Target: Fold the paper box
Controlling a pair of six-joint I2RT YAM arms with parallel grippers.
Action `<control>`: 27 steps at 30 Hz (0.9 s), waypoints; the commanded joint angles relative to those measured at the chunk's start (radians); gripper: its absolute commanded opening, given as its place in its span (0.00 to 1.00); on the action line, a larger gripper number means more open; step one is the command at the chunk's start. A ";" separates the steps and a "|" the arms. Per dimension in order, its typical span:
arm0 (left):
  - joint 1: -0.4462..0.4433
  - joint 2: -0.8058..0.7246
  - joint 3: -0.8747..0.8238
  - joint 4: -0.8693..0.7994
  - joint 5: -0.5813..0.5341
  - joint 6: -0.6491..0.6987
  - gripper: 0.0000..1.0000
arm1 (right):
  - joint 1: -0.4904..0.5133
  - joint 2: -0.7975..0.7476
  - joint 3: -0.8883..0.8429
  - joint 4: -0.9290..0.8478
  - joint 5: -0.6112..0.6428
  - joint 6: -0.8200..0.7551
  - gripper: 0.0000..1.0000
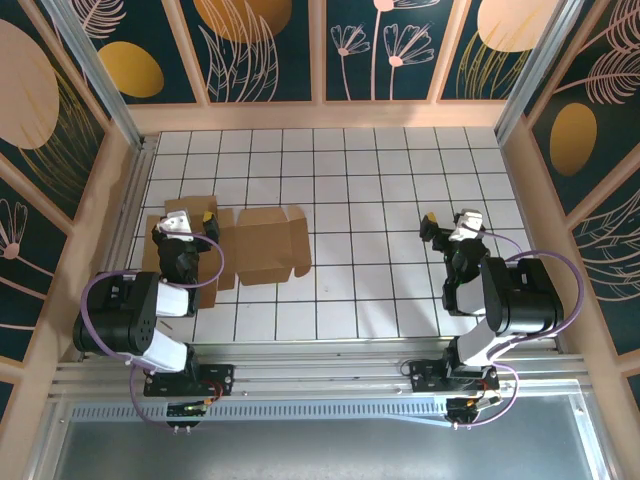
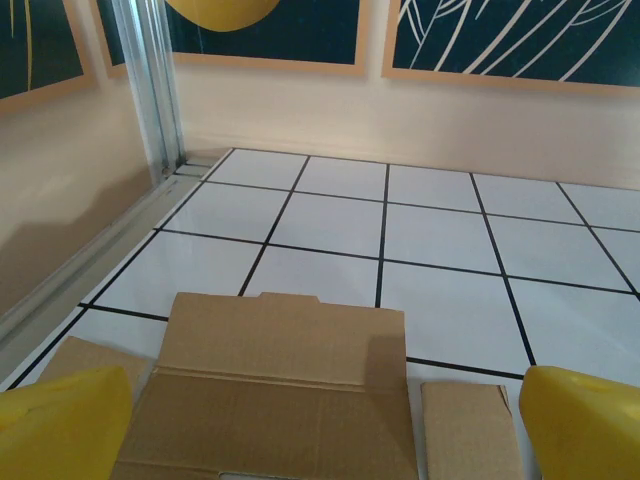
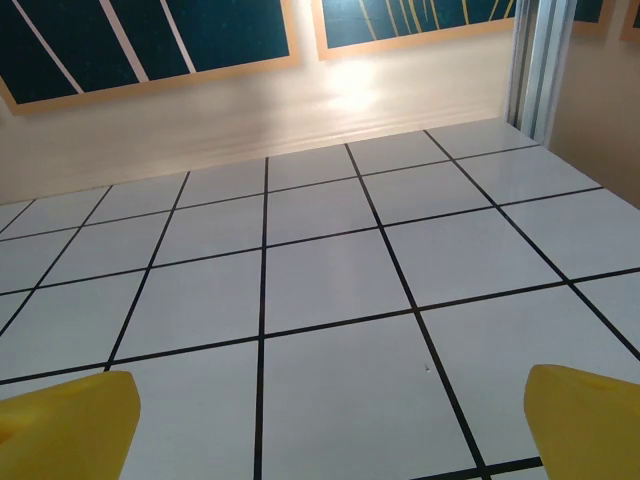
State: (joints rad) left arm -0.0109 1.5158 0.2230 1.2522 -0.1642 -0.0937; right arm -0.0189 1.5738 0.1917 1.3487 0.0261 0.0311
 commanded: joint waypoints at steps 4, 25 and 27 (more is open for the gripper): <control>0.010 0.001 0.013 0.016 0.015 0.003 0.99 | -0.003 -0.003 0.014 0.016 0.011 -0.014 0.99; 0.010 -0.002 0.007 0.024 0.013 0.001 0.99 | 0.001 -0.029 -0.080 0.180 0.015 -0.016 0.99; 0.010 -0.036 -0.014 0.038 -0.026 -0.016 0.99 | 0.039 -0.147 -0.110 0.139 0.095 -0.043 0.99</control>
State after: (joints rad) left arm -0.0109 1.5116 0.2214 1.2522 -0.1684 -0.0948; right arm -0.0120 1.5433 0.1215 1.4158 0.0422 0.0269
